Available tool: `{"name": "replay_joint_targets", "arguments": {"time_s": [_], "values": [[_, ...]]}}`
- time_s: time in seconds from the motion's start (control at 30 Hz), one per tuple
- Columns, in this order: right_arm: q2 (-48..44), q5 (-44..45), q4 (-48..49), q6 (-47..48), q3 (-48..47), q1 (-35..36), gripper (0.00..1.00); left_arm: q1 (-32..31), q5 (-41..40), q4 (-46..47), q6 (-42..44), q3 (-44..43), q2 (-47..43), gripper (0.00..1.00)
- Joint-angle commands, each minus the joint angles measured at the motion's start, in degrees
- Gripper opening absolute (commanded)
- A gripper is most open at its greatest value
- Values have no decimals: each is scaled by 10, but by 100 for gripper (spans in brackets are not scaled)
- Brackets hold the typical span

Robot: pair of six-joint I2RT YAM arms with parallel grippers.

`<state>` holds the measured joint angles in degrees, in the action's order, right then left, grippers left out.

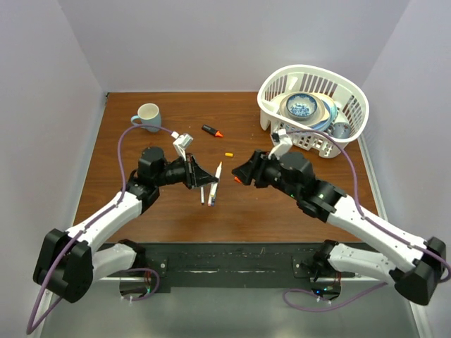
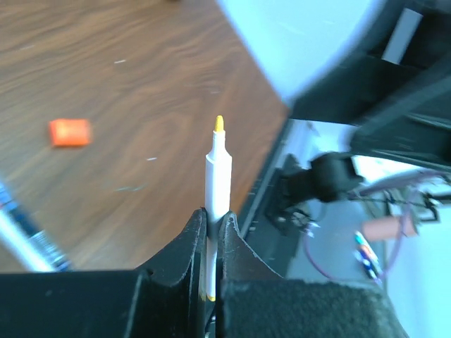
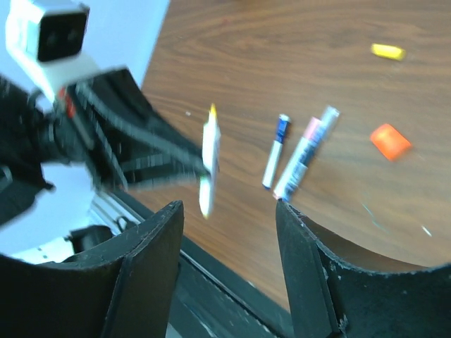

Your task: Insert the pens into the pen caps

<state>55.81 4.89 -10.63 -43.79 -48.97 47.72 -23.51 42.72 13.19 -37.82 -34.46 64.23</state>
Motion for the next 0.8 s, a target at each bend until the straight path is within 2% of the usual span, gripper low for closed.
{"name": "replay_joint_targets", "arguments": {"time_s": [0.0,0.07,0.13,0.2,0.4,0.43,0.47,0.53,0.57,0.6,0.67,0.7,0.77], "values": [[46,-29,95,-9,-51,1,57,-19,62,139,-78,20,-24,0],[69,-25,100,-11,-59,1,56,-21,67,151,-81,22,-28,0],[87,-30,104,-13,-61,1,48,-22,71,164,-87,23,-25,0],[98,-41,119,-16,-68,2,44,-22,78,176,-95,22,-18,0],[132,-45,127,-23,-72,7,41,-24,77,216,-118,23,-12,0],[135,-47,132,-24,-71,8,38,-25,79,218,-121,22,-9,0],[143,-47,135,-25,-73,9,30,-25,85,221,-129,22,-7,0],[152,-64,137,-24,-79,9,19,-26,88,243,-139,26,-4,0],[156,-70,135,-20,-89,10,5,-26,89,250,-144,29,-5,0],[162,-72,132,-17,-95,10,1,-26,89,259,-151,29,-6,0],[163,-71,131,-16,-101,10,0,-26,95,260,-150,28,-7,8],[159,-68,132,-16,-102,10,0,-26,96,255,-147,28,-9,19],[157,-59,131,-14,-107,10,0,-26,96,226,-126,27,-12,30]]}}
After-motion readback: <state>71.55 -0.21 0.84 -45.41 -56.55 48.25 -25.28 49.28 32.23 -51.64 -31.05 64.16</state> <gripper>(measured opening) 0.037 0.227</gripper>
